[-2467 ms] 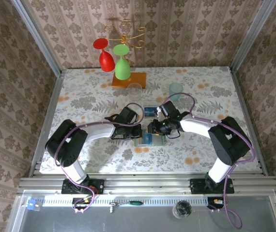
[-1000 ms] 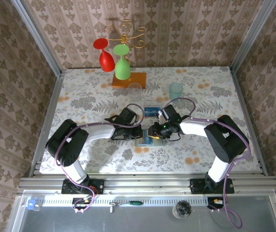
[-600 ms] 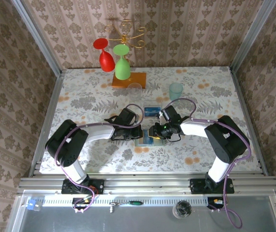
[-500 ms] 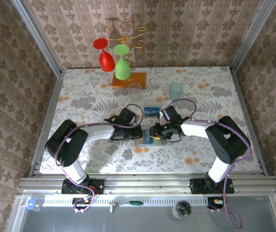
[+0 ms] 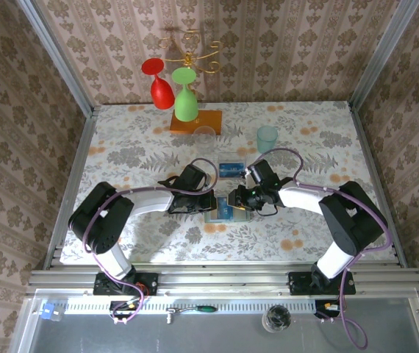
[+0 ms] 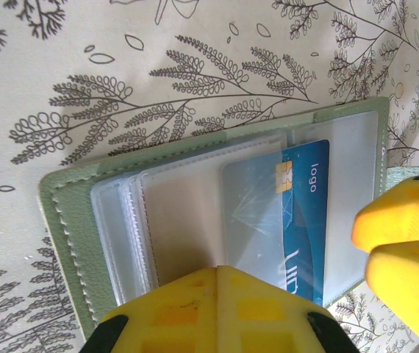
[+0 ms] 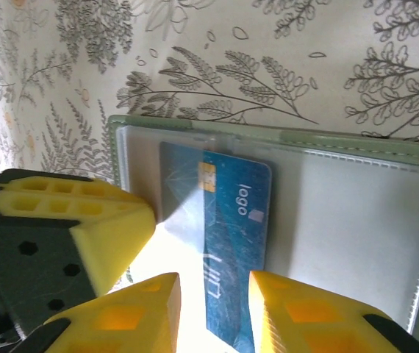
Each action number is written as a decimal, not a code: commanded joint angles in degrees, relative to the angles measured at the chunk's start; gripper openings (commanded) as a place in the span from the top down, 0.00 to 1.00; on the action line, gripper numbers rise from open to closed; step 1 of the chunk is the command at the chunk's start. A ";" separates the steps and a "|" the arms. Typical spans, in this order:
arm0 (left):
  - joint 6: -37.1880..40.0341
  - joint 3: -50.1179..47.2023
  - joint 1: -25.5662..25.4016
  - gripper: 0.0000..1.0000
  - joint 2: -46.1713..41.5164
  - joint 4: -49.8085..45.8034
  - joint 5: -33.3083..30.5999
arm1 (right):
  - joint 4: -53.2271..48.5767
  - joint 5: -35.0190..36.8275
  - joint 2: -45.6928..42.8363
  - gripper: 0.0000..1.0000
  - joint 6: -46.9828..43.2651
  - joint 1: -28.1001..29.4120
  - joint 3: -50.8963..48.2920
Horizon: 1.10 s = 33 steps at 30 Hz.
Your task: Take the credit cards out of the card holder
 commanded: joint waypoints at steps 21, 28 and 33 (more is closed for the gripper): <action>0.77 -1.58 0.79 1.00 -0.25 -2.49 0.63 | 7.40 -7.30 4.60 0.71 4.12 -0.16 -0.88; 0.65 -2.20 0.96 1.00 -0.29 -1.86 0.85 | 10.38 -8.42 5.19 0.76 5.79 -0.10 -1.35; 0.80 -2.15 1.17 1.00 -0.25 -1.87 1.13 | 11.05 -8.35 5.20 0.83 6.11 -0.16 -1.39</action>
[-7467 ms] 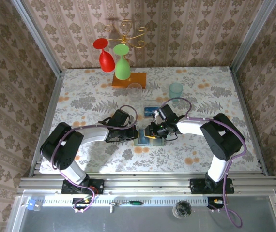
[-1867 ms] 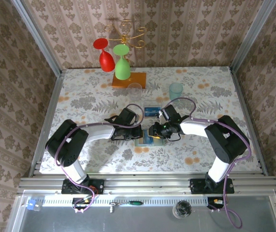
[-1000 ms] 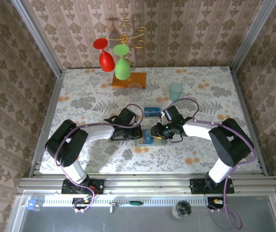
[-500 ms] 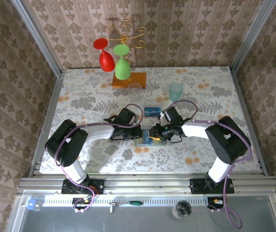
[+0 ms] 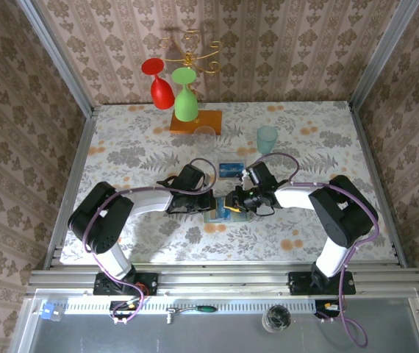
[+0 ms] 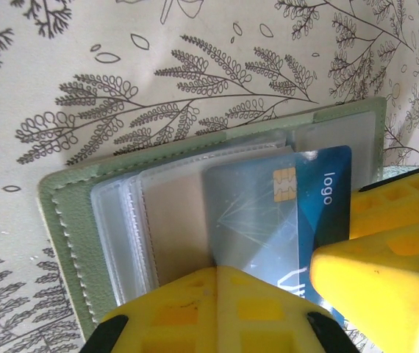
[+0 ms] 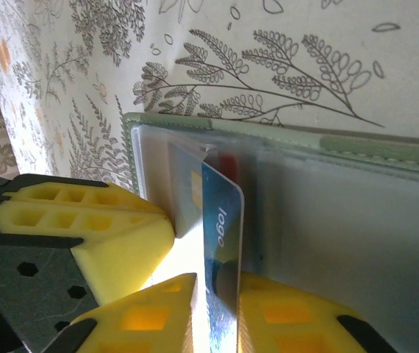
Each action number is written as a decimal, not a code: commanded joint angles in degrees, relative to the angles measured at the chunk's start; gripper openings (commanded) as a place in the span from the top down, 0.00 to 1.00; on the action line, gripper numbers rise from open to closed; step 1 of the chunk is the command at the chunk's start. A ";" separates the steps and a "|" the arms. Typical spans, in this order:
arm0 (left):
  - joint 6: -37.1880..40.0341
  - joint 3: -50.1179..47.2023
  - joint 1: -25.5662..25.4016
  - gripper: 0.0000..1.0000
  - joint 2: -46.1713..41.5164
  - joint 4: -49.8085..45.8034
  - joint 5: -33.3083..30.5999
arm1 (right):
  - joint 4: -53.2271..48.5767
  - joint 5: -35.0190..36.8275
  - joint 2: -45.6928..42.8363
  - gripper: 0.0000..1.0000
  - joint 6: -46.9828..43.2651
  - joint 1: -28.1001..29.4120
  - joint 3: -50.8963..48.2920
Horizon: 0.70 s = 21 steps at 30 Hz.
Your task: Take the credit cards out of the card holder
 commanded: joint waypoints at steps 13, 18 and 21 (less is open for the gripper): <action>0.87 -3.06 1.26 1.00 -1.72 -2.59 -0.13 | -0.41 0.93 -2.75 0.92 -0.89 -1.19 -2.96; 0.87 -3.12 1.68 1.00 -2.18 -2.48 0.16 | -4.60 2.32 -5.75 0.94 -3.69 -1.66 -3.62; 0.78 -2.93 1.88 1.00 -2.31 -2.11 0.85 | -7.59 3.45 -7.35 0.96 -5.69 -1.83 -3.24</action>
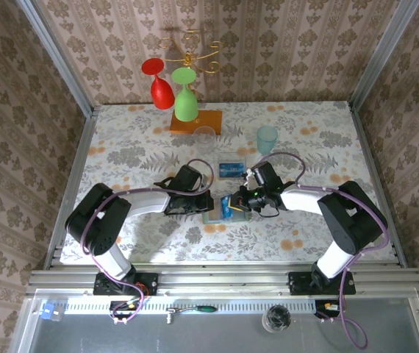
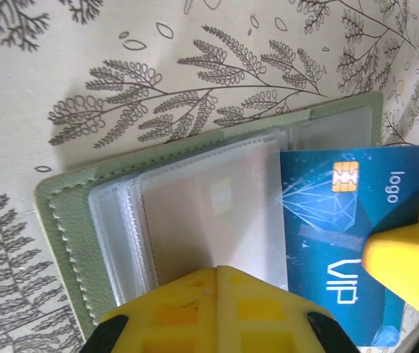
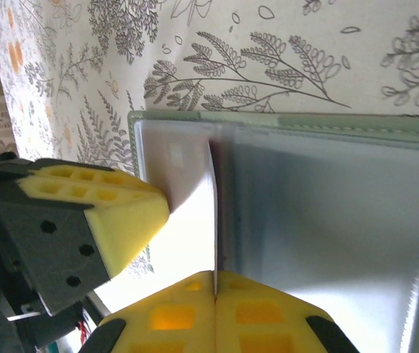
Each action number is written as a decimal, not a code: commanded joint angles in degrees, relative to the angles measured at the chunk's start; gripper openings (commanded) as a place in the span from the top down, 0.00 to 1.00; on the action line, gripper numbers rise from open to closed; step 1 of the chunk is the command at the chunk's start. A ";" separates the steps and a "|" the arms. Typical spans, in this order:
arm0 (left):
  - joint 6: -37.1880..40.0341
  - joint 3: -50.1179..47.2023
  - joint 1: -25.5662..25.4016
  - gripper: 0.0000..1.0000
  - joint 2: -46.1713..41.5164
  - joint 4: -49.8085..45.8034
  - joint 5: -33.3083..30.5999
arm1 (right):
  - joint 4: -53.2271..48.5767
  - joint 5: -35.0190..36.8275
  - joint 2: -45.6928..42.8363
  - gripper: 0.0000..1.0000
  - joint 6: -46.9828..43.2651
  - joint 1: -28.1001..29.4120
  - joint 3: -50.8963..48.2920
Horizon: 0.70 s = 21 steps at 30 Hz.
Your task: Take the credit cards out of the card holder
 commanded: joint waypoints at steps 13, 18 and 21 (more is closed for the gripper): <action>0.33 -0.08 2.02 0.92 -4.70 -2.32 1.89 | -28.88 12.06 -6.37 1.00 -25.07 -0.78 11.60; 0.67 -0.08 2.74 0.91 -5.91 -3.31 1.68 | -38.95 14.70 -5.73 1.00 -36.21 -1.26 19.33; 0.65 -0.16 2.81 0.91 -6.55 -3.64 1.45 | -43.14 17.86 -4.52 1.00 -42.32 -1.39 24.07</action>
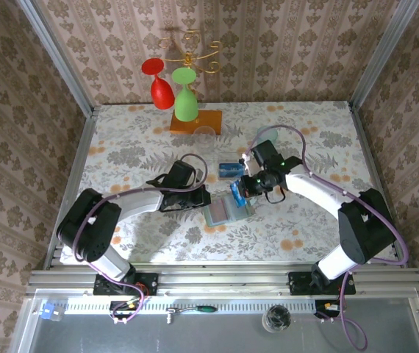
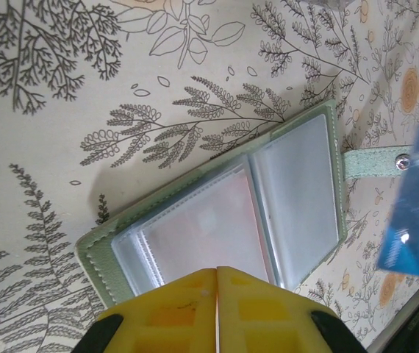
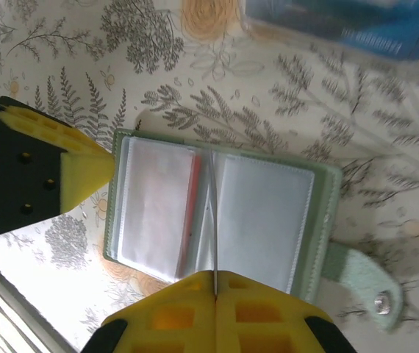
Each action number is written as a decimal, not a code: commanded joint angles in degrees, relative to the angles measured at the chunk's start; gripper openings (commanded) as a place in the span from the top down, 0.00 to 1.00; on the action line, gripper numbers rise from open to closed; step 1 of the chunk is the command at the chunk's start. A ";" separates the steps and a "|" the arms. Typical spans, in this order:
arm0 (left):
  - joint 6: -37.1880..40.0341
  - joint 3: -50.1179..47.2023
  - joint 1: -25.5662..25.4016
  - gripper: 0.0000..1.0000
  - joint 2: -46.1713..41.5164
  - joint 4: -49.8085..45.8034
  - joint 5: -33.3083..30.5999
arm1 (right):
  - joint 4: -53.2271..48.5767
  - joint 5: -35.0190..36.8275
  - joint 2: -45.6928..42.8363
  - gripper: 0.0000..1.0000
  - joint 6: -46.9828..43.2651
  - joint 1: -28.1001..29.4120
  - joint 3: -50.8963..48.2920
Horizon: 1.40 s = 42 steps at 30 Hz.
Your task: Take the credit cards out of the card holder
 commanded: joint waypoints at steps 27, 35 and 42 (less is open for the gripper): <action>3.04 1.39 2.57 0.92 4.37 -5.79 -0.02 | -23.83 14.51 20.17 1.00 -52.56 -0.11 33.54; 3.81 2.80 3.47 0.92 4.57 -7.51 1.20 | -29.60 13.38 28.22 1.00 -57.81 -0.22 43.78; 3.37 2.86 3.96 0.92 2.99 -8.55 0.69 | -34.53 12.61 34.32 1.00 -61.30 -0.48 52.95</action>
